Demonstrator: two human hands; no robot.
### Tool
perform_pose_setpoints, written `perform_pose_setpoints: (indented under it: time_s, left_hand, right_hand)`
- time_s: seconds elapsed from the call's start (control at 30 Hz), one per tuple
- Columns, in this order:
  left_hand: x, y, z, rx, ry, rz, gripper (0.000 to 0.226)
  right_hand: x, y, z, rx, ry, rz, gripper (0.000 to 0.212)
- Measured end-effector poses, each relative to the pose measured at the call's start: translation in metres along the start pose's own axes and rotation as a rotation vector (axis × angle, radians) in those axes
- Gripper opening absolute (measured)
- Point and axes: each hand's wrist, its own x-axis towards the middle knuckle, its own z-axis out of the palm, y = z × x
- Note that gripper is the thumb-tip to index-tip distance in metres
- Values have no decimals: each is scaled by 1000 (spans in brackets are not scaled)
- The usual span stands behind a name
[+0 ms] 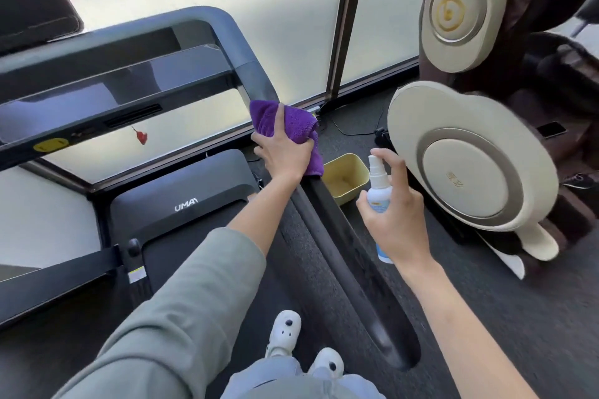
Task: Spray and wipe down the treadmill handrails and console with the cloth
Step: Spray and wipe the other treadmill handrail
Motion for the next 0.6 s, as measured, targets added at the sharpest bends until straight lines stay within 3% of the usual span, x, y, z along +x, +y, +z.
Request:
perform_pose_setpoints:
  time_s: [0.13, 0.43, 0.6]
  left_hand:
    - [-7, -5, 7, -15, 35, 23, 83]
    - [-18, -9, 10, -14, 63, 33, 78]
    - [-14, -17, 17, 7, 125, 51, 77]
  right_hand:
    - [15, 1, 5, 38, 35, -28, 65]
    - [48, 23, 15, 76, -78, -199, 64]
    - [63, 64, 25, 235, -141, -506, 63]
